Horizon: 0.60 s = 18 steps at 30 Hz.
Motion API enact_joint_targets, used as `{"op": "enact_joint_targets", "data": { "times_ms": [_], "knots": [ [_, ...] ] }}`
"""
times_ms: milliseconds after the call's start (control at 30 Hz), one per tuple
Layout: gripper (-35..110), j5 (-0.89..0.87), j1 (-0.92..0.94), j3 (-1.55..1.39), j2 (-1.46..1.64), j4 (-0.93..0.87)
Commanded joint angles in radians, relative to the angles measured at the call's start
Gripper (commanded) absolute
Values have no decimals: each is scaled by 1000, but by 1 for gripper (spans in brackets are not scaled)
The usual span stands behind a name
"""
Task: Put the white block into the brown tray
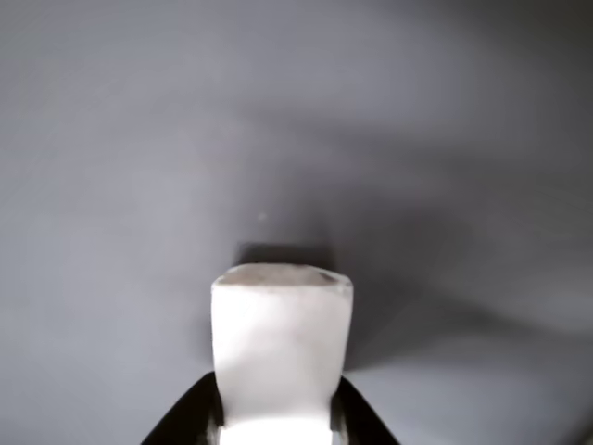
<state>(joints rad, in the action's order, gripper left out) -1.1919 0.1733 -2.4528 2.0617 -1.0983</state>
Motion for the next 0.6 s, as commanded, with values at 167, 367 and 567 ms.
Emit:
{"op": "enact_joint_targets", "data": {
  "times_ms": [167, 367, 567],
  "knots": [
    [5, -17, -5, 160, 28, -71],
    [5, -75, -6, 189, 18, -78],
    [0, -49, 57, 259, 20, -97]
  ]
}}
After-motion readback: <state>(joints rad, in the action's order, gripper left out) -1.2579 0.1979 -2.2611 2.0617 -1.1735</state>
